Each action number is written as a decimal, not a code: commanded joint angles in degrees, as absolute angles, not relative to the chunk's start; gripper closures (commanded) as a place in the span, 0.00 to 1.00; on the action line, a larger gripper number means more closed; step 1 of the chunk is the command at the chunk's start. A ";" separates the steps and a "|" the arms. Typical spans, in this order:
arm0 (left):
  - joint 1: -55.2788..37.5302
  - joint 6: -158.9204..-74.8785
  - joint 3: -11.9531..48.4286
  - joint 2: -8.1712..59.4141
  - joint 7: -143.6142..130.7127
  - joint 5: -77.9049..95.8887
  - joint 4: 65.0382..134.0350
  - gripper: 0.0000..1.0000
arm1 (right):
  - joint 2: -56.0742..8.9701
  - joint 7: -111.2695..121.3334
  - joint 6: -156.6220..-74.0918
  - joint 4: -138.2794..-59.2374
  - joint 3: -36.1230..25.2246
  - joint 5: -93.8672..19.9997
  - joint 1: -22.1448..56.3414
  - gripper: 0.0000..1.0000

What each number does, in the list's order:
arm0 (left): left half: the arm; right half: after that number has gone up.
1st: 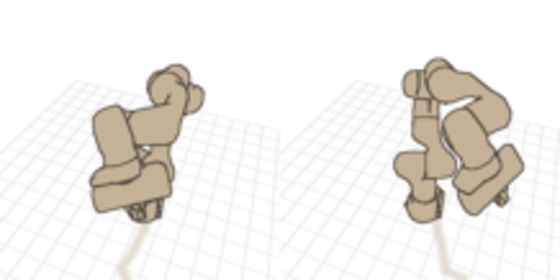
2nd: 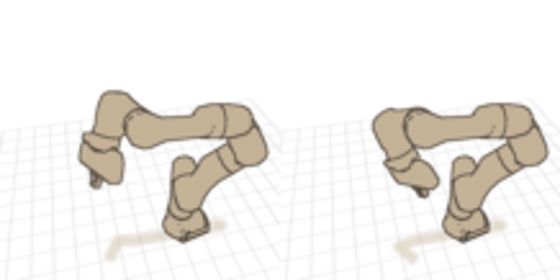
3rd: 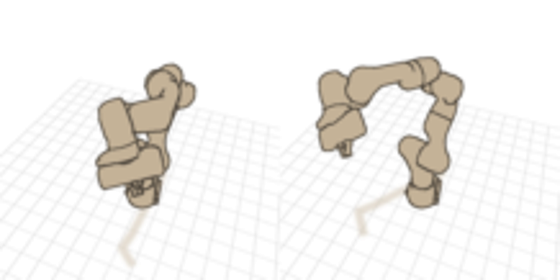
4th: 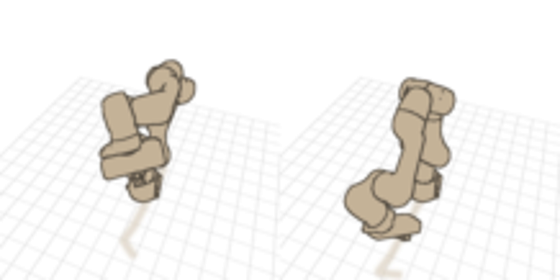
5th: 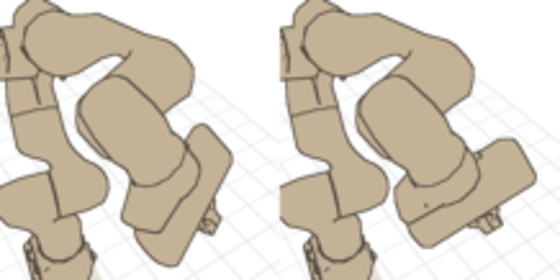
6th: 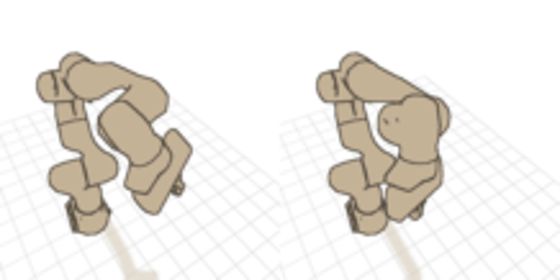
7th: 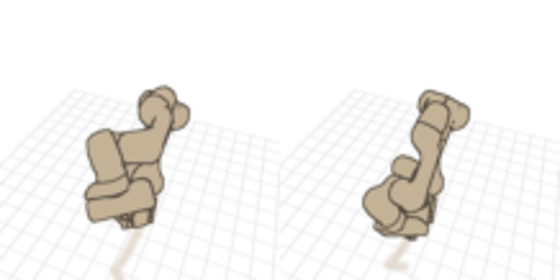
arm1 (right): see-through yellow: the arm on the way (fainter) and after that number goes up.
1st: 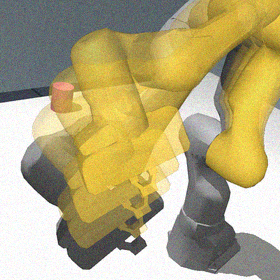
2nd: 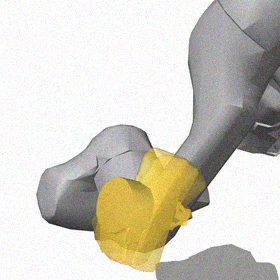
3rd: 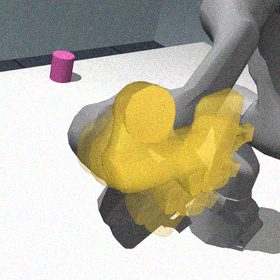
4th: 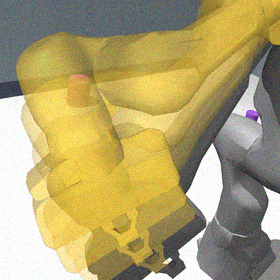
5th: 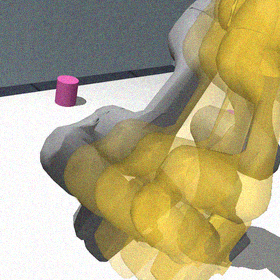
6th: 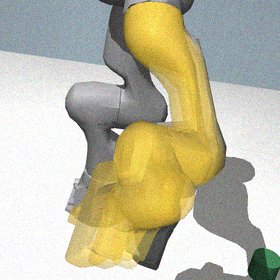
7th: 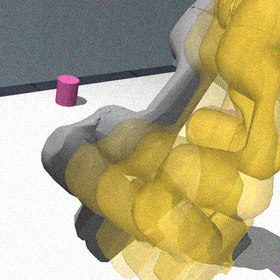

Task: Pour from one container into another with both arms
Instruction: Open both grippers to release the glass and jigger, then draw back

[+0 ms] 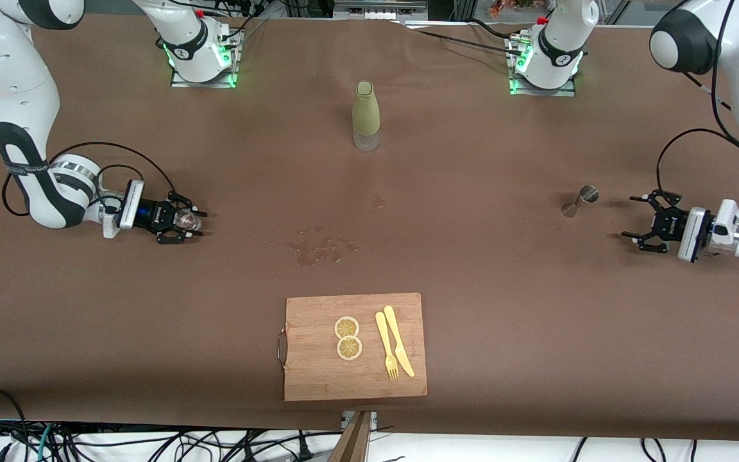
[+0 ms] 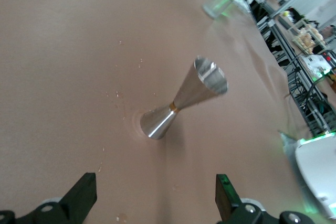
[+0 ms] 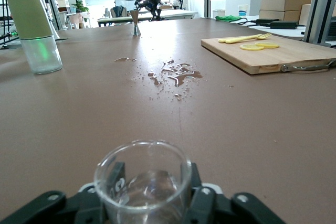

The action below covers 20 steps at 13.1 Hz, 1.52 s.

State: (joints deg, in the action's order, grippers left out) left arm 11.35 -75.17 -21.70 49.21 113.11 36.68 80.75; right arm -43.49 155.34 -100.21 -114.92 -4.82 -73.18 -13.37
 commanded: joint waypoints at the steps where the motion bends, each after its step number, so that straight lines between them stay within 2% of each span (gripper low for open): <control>1: 7.05 -75.76 -21.97 41.69 96.75 30.34 81.91 0.00 | -43.68 156.71 -98.96 -114.52 -5.45 -72.07 -13.80 0.11; 3: 3.97 -75.59 -21.71 37.20 83.74 28.48 82.00 0.00 | -43.68 156.88 -98.96 -114.52 -6.24 -71.02 -13.80 0.02; 6: 0.45 -75.23 -19.61 31.31 67.12 26.55 82.44 0.00 | -43.24 157.24 -98.44 -114.17 -8.87 -67.43 -13.80 0.01; 8: -2.18 -76.02 -15.93 26.74 59.27 20.25 82.27 0.00 | -41.76 157.15 -98.18 -113.47 -10.97 -64.35 -13.89 0.01; 11: -5.35 -81.45 -10.56 21.29 54.23 9.88 81.48 0.00 | -37.90 156.10 -98.00 -111.89 -14.05 -60.05 -14.06 0.01; 13: -5.62 -86.72 -9.76 20.30 53.62 8.70 81.21 0.00 | -32.99 150.50 -98.35 -110.48 -14.85 -54.96 -14.59 0.01; 16: -5.45 -88.42 -9.84 17.24 50.30 8.70 80.95 0.00 | -23.41 137.68 -101.76 -110.39 -14.85 -47.04 -14.68 0.01; 18: -5.54 -88.59 -9.67 15.04 33.23 8.70 80.95 0.00 | -18.04 128.46 -105.19 -110.48 -14.59 -41.52 -14.68 0.01; 20: -5.54 -88.33 -6.96 12.06 21.05 7.74 81.30 0.00 | -13.03 116.26 -108.18 -110.48 -12.32 -34.84 -14.59 0.01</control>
State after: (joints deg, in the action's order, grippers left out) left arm -5.57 -88.18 -9.67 15.66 31.80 10.27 80.48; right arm -18.30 125.79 -105.23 -108.54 -14.90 -40.05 -14.31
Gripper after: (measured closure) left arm 0.000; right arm 0.013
